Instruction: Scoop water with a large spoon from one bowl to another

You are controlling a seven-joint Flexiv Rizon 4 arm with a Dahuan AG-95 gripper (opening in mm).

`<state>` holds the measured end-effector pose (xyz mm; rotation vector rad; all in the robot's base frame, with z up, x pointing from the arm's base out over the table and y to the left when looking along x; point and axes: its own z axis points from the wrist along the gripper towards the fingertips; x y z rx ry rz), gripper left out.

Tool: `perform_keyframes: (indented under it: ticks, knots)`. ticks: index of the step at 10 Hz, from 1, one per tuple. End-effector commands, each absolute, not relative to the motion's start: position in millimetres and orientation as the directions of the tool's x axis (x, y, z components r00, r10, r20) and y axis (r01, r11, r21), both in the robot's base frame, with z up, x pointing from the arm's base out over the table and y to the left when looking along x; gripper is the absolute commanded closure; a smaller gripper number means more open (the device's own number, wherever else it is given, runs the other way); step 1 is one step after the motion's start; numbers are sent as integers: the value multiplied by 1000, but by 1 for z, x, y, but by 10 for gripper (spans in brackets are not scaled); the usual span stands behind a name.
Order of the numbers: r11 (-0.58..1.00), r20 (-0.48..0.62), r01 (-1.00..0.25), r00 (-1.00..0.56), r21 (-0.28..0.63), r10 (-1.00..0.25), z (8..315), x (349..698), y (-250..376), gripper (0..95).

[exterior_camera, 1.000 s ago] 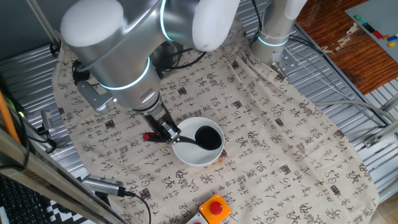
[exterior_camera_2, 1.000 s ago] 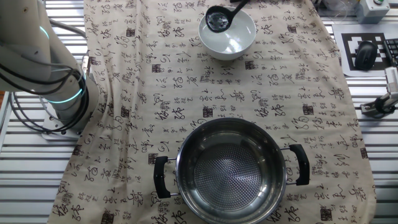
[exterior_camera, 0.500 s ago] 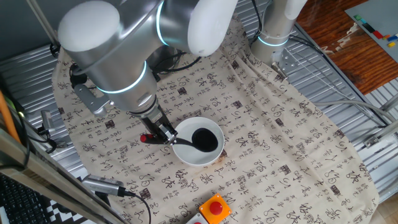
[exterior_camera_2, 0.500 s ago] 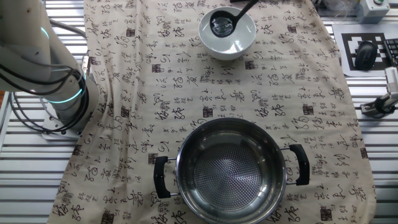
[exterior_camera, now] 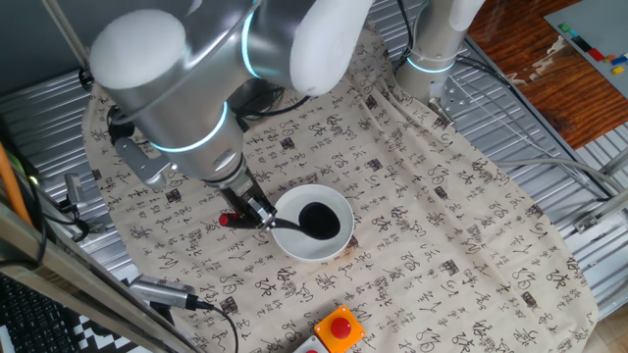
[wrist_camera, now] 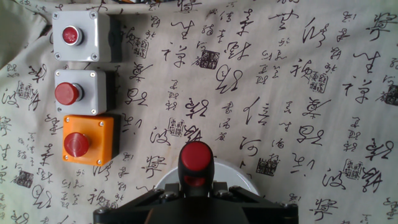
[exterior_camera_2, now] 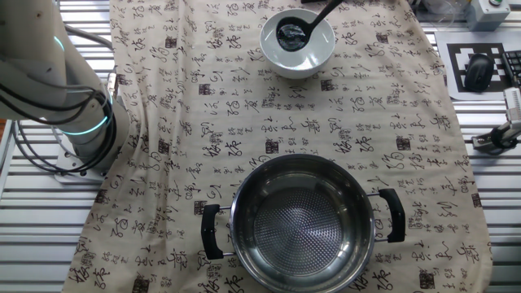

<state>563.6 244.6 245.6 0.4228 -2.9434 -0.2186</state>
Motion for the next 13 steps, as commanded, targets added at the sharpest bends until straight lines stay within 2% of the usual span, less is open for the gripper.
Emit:
perform_keyframes:
  ticks: [1,7,13]
  knots:
    - [948,131,-272,-946,167,-295,247,561,244,950]
    - [936,144,-300,-934,181,-327,259,553,242,950]
    - [950,153,-260,-946,170,-286,259,553,242,950]
